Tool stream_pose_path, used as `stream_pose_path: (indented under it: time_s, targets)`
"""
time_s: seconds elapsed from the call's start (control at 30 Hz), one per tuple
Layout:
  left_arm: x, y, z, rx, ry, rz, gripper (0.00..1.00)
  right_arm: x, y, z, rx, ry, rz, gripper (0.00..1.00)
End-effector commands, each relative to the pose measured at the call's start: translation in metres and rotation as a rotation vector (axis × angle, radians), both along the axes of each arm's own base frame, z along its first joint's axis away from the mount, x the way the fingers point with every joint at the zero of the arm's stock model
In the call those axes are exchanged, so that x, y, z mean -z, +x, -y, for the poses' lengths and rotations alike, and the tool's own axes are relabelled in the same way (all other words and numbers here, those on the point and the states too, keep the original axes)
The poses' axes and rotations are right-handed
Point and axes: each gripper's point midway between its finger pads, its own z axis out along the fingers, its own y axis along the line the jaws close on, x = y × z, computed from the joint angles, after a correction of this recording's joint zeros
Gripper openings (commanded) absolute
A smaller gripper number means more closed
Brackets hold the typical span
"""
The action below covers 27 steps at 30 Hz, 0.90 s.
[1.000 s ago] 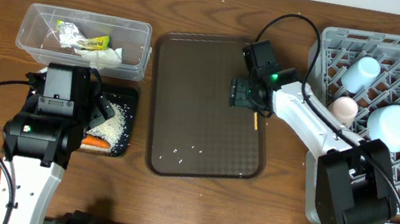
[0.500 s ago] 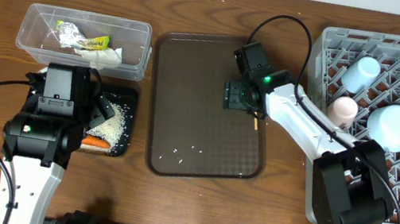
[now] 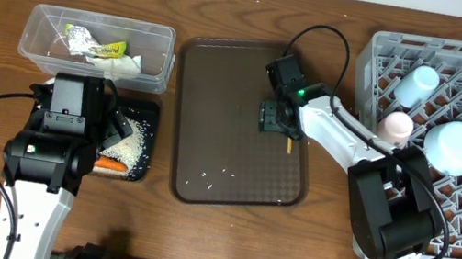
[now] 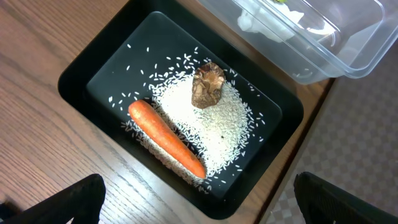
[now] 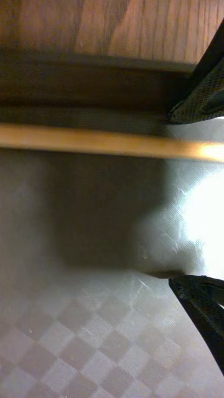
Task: Sort waste into correct bins and load items into the dishwasher rack
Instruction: 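Lower the right gripper and grasp the second wooden chopstick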
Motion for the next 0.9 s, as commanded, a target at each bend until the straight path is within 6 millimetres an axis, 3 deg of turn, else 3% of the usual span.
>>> stream_pose_path:
  time_s: [0.0, 0.23, 0.5, 0.87]
  targets:
    - [0.001, -0.001, 0.0, 0.006, 0.005, -0.008, 0.98, 0.011, -0.005, 0.0, 0.009, -0.007, -0.029, 0.75]
    - [0.001, -0.001, 0.0, 0.006, 0.005, -0.008, 0.98, 0.011, -0.005, -0.001, 0.017, -0.001, -0.03, 0.71]
    - [0.001, -0.001, 0.0, 0.006, 0.005, -0.009, 0.98, 0.015, -0.005, 0.004, 0.067, -0.014, -0.032, 0.45]
    - [0.001, -0.001, 0.0, 0.006, 0.005, -0.008, 0.98, 0.037, -0.011, 0.018, 0.095, -0.096, -0.066, 0.46]
